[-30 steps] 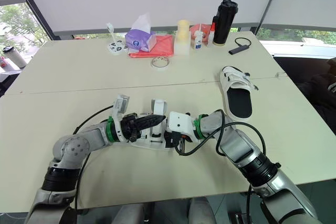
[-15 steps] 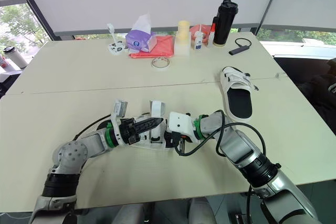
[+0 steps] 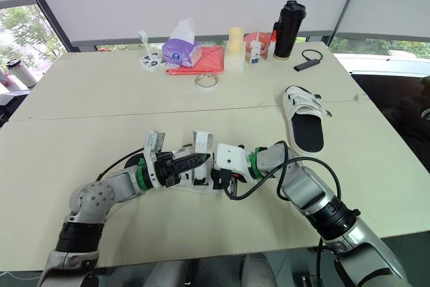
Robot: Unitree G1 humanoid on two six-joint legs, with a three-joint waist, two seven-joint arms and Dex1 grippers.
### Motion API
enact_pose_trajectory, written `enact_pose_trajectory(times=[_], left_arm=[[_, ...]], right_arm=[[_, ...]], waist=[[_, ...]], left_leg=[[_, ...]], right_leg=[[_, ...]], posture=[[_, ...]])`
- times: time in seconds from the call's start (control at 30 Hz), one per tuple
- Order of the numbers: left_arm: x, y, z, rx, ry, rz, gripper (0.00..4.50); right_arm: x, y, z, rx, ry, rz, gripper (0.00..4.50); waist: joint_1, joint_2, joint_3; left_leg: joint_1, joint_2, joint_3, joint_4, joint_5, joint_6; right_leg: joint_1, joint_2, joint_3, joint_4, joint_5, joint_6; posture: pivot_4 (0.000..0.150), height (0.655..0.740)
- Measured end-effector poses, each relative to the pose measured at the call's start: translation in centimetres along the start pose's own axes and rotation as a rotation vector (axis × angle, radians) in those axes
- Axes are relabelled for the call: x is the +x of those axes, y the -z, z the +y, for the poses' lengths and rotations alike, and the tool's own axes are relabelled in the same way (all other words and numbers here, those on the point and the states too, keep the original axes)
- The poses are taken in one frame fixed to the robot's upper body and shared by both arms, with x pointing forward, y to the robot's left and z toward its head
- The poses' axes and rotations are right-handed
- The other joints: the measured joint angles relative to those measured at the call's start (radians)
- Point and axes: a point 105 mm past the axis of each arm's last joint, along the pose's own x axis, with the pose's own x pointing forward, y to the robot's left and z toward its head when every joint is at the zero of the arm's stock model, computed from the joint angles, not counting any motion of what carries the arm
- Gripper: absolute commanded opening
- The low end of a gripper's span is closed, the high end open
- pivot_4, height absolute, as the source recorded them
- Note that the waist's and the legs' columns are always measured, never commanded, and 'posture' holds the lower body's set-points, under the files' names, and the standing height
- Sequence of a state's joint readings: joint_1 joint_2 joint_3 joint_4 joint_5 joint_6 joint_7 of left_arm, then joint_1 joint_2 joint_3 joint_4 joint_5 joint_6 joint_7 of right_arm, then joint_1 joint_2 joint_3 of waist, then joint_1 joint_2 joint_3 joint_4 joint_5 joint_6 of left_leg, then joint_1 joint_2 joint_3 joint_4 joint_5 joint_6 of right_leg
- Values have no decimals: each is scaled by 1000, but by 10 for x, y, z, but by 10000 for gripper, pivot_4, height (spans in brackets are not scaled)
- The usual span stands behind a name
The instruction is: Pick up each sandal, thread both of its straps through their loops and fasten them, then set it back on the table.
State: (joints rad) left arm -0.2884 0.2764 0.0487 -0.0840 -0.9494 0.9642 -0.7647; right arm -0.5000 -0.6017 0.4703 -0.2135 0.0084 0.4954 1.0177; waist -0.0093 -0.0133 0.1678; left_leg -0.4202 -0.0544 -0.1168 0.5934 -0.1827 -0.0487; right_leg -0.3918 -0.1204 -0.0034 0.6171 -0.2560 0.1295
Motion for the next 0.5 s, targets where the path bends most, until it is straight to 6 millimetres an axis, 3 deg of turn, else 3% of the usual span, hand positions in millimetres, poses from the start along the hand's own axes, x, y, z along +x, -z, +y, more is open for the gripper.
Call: enact_pose_trajectory(times=[0.5], left_arm=[[4,8,7,46,17,34,355]], right_arm=[[0,3,0,9,3,11,0]], waist=[[5,4,-7]], left_leg=[[2,0,-1,0,-2,-3]], right_leg=[[2,-1,0,-3,0,0]], posture=[[1500,7400]])
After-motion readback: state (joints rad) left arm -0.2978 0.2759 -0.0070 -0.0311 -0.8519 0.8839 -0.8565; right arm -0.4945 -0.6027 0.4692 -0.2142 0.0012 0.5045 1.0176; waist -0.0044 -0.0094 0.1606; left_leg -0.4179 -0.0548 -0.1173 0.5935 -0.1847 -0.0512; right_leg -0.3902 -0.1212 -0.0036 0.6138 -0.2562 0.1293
